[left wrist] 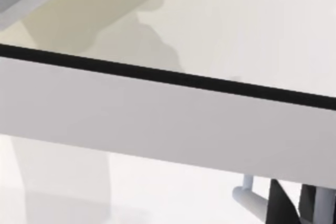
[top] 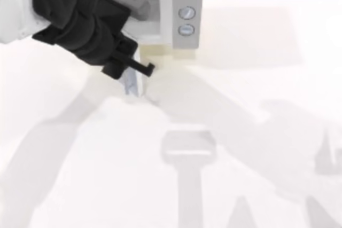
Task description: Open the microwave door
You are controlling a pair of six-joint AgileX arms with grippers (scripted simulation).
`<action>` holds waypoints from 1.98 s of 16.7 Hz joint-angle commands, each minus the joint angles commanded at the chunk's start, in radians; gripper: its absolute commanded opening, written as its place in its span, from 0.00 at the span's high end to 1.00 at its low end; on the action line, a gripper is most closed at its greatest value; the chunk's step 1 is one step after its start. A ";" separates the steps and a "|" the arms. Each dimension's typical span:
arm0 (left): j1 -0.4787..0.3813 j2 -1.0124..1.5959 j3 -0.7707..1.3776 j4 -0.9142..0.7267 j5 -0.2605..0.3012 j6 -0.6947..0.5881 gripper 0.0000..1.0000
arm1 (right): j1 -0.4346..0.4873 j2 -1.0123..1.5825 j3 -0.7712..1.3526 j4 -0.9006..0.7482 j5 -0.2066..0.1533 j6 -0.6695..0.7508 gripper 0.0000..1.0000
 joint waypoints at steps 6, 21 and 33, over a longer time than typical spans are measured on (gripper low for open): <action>0.000 0.000 0.000 0.000 0.000 0.000 1.00 | 0.000 0.000 0.000 0.000 0.000 0.000 0.00; 0.031 -0.019 -0.027 -0.015 0.048 0.083 1.00 | 0.000 0.000 0.000 0.000 0.000 0.000 0.00; 0.068 -0.050 -0.051 -0.025 0.095 0.171 1.00 | 0.000 0.000 0.000 0.000 0.000 0.000 0.00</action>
